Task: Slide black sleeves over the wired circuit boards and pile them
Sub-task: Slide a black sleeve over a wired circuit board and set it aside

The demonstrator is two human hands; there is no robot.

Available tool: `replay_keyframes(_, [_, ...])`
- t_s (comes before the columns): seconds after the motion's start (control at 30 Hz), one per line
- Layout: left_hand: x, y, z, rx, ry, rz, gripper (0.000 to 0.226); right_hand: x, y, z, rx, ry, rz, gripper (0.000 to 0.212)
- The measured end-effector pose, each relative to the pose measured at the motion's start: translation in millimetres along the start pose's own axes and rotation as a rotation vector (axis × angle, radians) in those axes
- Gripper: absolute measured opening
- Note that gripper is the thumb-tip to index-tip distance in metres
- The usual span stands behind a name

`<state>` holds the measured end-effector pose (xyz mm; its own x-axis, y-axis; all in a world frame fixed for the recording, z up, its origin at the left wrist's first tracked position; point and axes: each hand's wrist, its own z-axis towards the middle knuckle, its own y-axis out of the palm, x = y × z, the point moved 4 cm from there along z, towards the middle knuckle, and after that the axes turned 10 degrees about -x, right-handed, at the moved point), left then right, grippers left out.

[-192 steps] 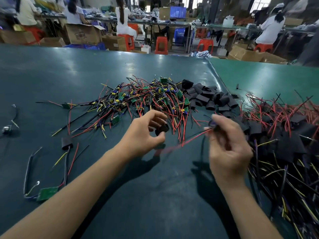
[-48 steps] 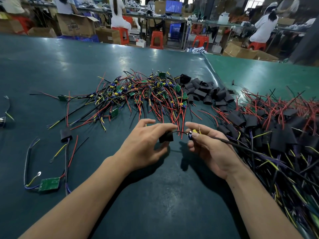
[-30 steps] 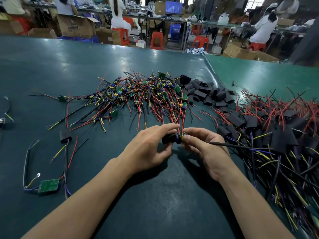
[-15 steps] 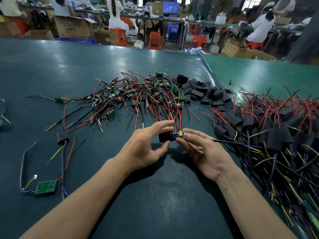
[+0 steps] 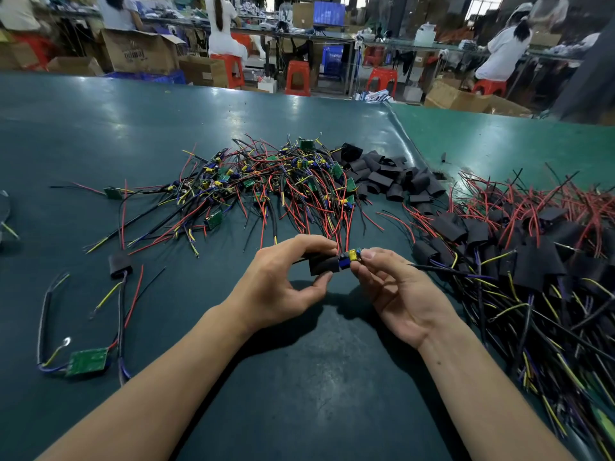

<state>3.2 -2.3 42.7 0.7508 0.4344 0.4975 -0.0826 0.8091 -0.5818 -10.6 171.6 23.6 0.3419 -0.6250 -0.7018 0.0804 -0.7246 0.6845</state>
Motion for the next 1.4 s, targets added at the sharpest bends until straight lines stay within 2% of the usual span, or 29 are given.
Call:
replay_keyframes(0.17, [5.3, 2.5, 1.2, 0.007, 0.031, -0.008, 0.038, 2.6, 1.2, -2.5, -0.013, 0.044, 0.049, 0.015])
replay_keyframes(0.37, [7.0, 4.0, 1.4, 0.017, 0.077, 0.032, 0.034, 3.5, 2.4, -1.9, -0.01, -0.001, 0.001, 0.015])
replay_keyframes(0.7, [8.0, 5.2, 0.7, 0.008, 0.127, 0.092, 0.033, 4.8, 5.2, -0.8, -0.021, -0.111, -0.218, 0.018])
replay_keyframes(0.83, [12.5, 13.6, -1.0, -0.051, 0.153, 0.072, 0.036, 8.9, 6.2, -1.2, -0.059, -0.083, -0.258, 0.007])
replay_keyframes(0.97, [12.7, 15.9, 0.2, -0.09, 0.132, 0.047, 0.042, 12.9, 6.1, 0.7, -0.073, -0.053, -0.275, 0.015])
replay_keyframes(1.1, [-1.4, -0.2, 1.5, -0.104, 0.04, 0.176, 0.057, 6.9, 3.5, 2.8, 0.006, -0.121, -0.198, 0.013])
replay_keyframes(1.27, [-8.7, -7.6, 0.2, -0.035, 0.041, 0.213, 0.037, 2.2, 1.8, 1.2, 0.028, -0.115, -0.163, 0.018])
replay_keyframes(1.4, [-8.7, -5.8, 0.5, -0.026, 0.086, 0.218, 0.035, 0.8, 0.6, -0.4, 0.034, -0.097, -0.177, 0.017])
